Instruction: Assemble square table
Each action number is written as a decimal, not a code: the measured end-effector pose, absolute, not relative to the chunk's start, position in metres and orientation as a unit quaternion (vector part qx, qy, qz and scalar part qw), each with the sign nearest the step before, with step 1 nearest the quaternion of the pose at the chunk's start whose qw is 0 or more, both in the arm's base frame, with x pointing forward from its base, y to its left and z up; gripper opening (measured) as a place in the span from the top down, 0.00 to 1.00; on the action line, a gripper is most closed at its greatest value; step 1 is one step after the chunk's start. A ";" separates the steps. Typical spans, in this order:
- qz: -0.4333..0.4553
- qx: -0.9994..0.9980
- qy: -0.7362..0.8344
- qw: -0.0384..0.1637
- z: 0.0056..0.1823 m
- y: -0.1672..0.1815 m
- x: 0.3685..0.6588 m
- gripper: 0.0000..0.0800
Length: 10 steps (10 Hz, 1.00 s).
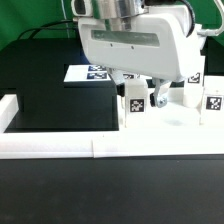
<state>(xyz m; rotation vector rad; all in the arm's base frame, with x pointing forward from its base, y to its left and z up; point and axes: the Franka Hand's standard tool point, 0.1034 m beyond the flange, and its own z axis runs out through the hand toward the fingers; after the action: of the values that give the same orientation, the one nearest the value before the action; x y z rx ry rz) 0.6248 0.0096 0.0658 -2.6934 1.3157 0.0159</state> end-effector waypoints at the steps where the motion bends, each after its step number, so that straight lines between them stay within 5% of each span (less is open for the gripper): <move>1: 0.003 -0.911 0.406 0.072 0.066 0.009 0.625 0.19; 3: -0.024 -0.970 0.237 0.038 0.071 0.011 0.630 0.19; 5: -0.068 -0.982 0.176 0.029 0.068 0.006 0.631 0.19; 7: -0.063 -0.978 0.196 0.031 0.068 0.008 0.632 0.50; 10: -0.063 -0.958 0.279 0.033 0.068 0.000 0.632 0.63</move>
Offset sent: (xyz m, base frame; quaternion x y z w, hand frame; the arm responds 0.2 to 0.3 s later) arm -0.0021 0.0056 0.0073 -0.0251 0.1096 -0.3963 0.9112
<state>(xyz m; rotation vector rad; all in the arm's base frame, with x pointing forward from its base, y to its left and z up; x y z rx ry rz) 0.6317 0.0004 0.0684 -2.9479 0.8582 -0.1943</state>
